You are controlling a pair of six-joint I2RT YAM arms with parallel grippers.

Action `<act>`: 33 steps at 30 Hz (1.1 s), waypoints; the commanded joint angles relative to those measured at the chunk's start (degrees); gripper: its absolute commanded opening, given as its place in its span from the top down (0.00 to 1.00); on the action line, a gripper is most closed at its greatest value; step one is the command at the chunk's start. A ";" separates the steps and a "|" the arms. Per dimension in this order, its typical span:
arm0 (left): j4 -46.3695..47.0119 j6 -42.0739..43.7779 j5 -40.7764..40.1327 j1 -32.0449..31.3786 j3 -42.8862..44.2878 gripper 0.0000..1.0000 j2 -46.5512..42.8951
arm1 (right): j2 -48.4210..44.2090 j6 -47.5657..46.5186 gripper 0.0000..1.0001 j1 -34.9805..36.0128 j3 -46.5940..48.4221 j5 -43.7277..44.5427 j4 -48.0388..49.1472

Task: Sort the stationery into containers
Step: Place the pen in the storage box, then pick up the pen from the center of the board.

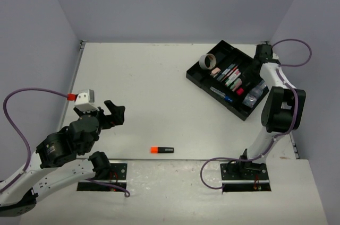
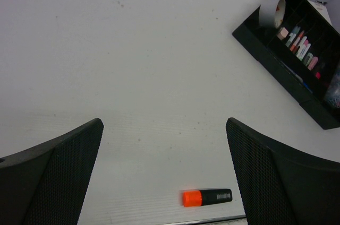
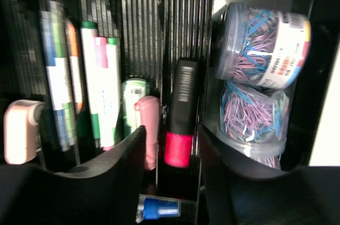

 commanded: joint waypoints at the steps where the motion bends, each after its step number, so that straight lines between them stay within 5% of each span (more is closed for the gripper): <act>1: 1.80 1.47 -0.76 0.33 0.04 0.00 0.31 | -6.11 0.53 0.52 -0.06 1.57 0.02 -0.11; 5: 1.80 1.38 -0.76 0.33 0.04 0.00 0.37 | -8.70 -0.02 0.50 0.27 2.12 -0.55 -1.13; 9: 1.59 1.12 -1.14 0.28 0.08 0.00 0.54 | -15.24 -6.33 0.52 9.68 -0.30 -1.46 -0.71; 14: 0.47 -0.17 -2.37 0.33 0.46 0.00 0.49 | -23.26 -20.31 0.51 30.83 -9.01 -7.91 5.33; 17: 0.10 -0.79 -2.93 0.33 0.32 0.00 -0.35 | -24.30 -26.52 0.42 50.43 -15.70 -8.93 10.10; 21: -0.31 -1.43 -3.47 0.33 0.39 0.00 -0.85 | -19.86 -30.42 0.39 65.53 -17.65 -7.35 9.65; 33: -1.68 -3.06 -4.60 0.41 0.65 0.00 -1.11 | -1.52 -32.22 0.43 80.25 -8.91 -4.98 0.98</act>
